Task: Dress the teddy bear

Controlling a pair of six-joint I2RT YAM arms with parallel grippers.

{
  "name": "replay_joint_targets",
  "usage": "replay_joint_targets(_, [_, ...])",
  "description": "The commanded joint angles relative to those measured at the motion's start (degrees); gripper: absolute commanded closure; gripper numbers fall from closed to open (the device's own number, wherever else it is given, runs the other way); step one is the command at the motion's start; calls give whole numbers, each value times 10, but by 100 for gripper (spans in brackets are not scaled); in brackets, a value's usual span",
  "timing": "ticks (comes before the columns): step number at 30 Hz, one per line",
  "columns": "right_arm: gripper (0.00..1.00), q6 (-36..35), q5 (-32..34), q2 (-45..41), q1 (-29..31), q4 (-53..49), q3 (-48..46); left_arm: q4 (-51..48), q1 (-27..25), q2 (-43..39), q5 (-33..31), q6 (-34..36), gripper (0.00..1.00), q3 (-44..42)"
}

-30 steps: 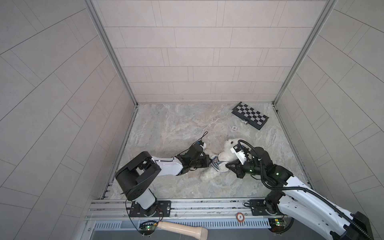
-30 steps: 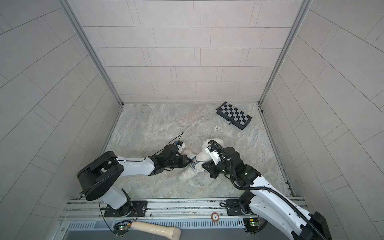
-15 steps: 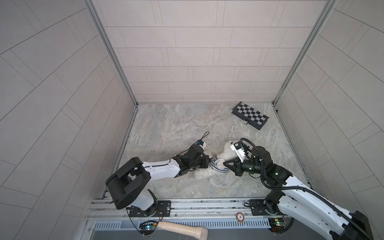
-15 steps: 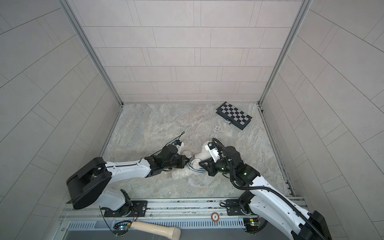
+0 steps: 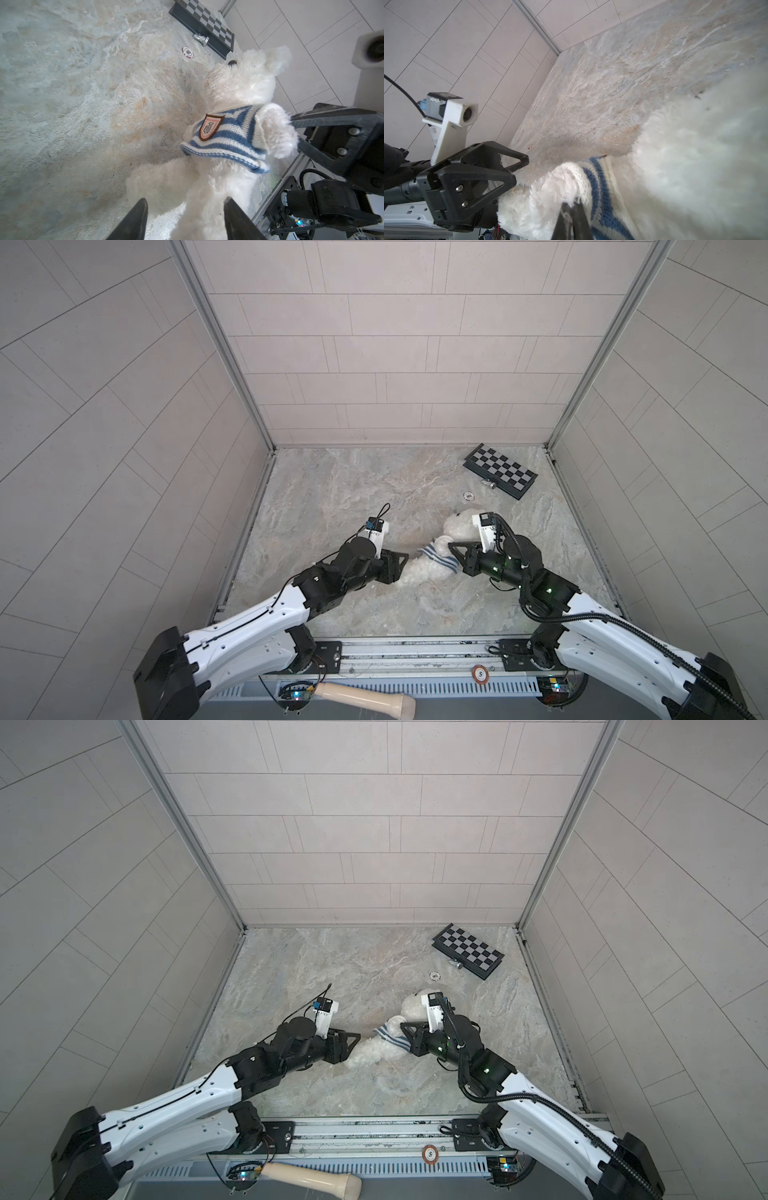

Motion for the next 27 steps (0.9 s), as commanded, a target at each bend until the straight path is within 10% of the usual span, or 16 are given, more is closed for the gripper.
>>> replay_joint_targets(1, [100, -1, -12, 43, 10, 94, 27, -42, -3, -1, -10, 10, 37, 14])
replay_joint_targets(14, [100, -52, -280, 336, -12, 287, 165, -144, 46, -82, -34, 5, 40, 37])
replay_joint_targets(27, [85, 160, -419, 570, -160, 714, 37, -174, 64, -36, -28, 29, 45, 82])
